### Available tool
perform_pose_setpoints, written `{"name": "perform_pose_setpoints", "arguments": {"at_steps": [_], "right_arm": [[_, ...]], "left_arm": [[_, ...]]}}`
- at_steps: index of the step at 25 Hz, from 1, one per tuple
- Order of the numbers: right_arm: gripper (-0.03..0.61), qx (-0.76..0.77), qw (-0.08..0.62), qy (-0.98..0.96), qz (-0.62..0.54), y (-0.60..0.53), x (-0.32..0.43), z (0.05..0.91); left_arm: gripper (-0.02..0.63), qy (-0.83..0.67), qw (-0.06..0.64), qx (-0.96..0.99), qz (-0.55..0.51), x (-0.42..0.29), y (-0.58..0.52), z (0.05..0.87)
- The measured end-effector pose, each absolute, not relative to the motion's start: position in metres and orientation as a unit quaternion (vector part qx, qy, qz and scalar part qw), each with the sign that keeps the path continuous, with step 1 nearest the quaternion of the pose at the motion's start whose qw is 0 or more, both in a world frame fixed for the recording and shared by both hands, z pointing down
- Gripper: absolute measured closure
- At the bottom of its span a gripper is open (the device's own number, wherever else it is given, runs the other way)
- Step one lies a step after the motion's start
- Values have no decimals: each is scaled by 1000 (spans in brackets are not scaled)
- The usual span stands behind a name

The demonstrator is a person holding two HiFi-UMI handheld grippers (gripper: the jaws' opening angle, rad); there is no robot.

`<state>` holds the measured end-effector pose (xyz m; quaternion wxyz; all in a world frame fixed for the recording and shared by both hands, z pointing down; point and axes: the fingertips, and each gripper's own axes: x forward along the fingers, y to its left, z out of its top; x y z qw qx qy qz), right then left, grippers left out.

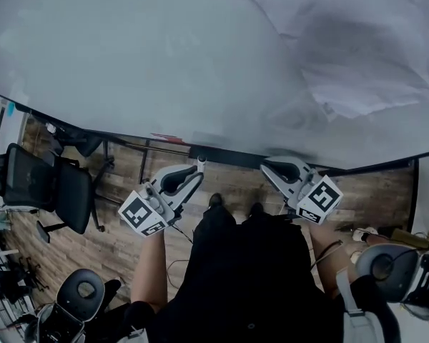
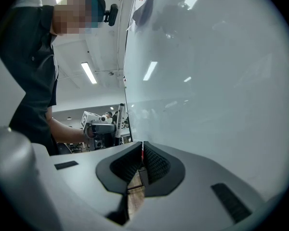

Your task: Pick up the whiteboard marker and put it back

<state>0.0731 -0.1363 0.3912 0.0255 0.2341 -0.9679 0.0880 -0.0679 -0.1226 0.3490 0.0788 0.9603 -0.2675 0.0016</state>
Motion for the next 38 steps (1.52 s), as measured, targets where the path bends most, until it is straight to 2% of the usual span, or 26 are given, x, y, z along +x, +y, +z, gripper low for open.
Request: {"name": "perform_pose_setpoints", "arguments": {"at_steps": [26, 38], "right_arm": [[554, 318, 49, -941, 102, -128, 130, 407], [554, 346, 54, -930, 113, -115, 149, 407]], "left_arm": [[548, -136, -130, 898, 397, -14, -155, 491], [548, -98, -142, 858, 484, -8, -165, 550]]}}
